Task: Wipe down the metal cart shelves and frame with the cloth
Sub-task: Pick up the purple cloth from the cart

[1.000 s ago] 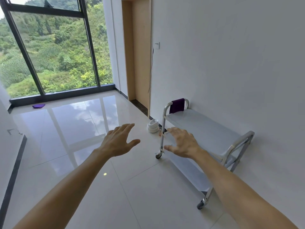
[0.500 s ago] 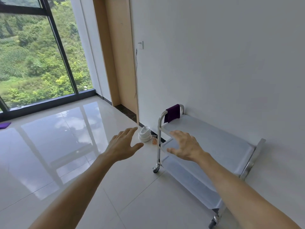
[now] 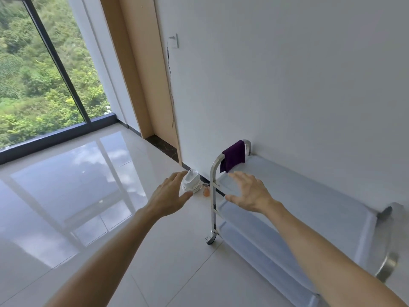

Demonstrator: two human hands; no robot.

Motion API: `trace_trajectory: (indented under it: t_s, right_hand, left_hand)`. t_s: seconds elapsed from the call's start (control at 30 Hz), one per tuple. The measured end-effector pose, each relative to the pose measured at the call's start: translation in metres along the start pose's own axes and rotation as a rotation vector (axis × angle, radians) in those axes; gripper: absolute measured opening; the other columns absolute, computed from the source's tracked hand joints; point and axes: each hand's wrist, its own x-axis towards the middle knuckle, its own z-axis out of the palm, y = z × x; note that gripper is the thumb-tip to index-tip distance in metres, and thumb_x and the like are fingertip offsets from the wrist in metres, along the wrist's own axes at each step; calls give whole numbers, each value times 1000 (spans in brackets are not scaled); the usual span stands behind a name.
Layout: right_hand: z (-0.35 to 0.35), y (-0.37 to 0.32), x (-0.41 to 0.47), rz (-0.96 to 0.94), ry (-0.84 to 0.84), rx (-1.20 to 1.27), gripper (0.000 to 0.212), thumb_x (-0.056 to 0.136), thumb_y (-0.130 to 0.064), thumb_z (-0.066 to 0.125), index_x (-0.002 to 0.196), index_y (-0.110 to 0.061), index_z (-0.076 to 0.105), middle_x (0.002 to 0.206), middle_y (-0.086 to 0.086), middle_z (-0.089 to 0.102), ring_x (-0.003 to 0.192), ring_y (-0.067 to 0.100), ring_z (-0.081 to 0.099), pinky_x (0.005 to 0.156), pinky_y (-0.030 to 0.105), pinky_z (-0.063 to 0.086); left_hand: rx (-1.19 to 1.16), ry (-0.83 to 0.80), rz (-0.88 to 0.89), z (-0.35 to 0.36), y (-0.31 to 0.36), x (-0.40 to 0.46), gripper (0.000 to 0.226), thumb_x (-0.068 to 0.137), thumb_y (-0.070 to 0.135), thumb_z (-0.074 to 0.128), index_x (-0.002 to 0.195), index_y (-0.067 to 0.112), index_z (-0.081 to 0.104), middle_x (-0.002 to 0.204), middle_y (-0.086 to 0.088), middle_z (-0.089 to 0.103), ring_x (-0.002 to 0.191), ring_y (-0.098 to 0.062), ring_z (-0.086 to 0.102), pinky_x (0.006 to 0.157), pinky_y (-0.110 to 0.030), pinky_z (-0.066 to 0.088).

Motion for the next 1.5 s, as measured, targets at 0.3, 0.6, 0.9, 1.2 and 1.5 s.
trace_trajectory:
  t_s: [0.3,0.6,0.9,1.2,1.5]
  right_hand:
    - [10,54,107,-11,-22,-90,77,91,-59,52,154,-26,23,162,-2,20,145,24,22,112,49,28]
    - [25,103,199,76,-82,-7,74,94,-49,56,155,-23,24,162,1,23,147,23,22,117,46,26]
    - [27,159,312,337,-99,211,57,96,-40,57,147,-20,40,152,2,39,141,23,33,114,40,31]
    - [39,204,392,571,-42,395,41,96,-35,60,132,-16,55,138,3,55,127,17,50,100,26,38]
    - [45,235,466,610,-51,425,27,98,-26,51,112,-4,58,104,9,62,97,26,59,86,38,49]
  left_hand:
    - [-101,-37,-12,39,-18,121,66,96,36,60,152,21,29,157,-3,35,139,-25,40,110,-44,40]
    - [-221,-149,0,83,-45,242,58,96,36,59,147,22,37,153,-4,40,132,-22,46,100,-32,38]
    - [-422,-387,-77,120,-73,396,52,94,38,60,142,22,46,132,3,55,122,-19,54,104,-44,47]
    - [-457,-504,-81,164,-78,484,42,96,33,57,135,18,54,121,7,61,109,-14,59,92,-29,46]
    - [-481,-548,-227,205,-59,506,37,95,32,56,128,17,57,121,3,62,107,-16,59,89,-29,46]
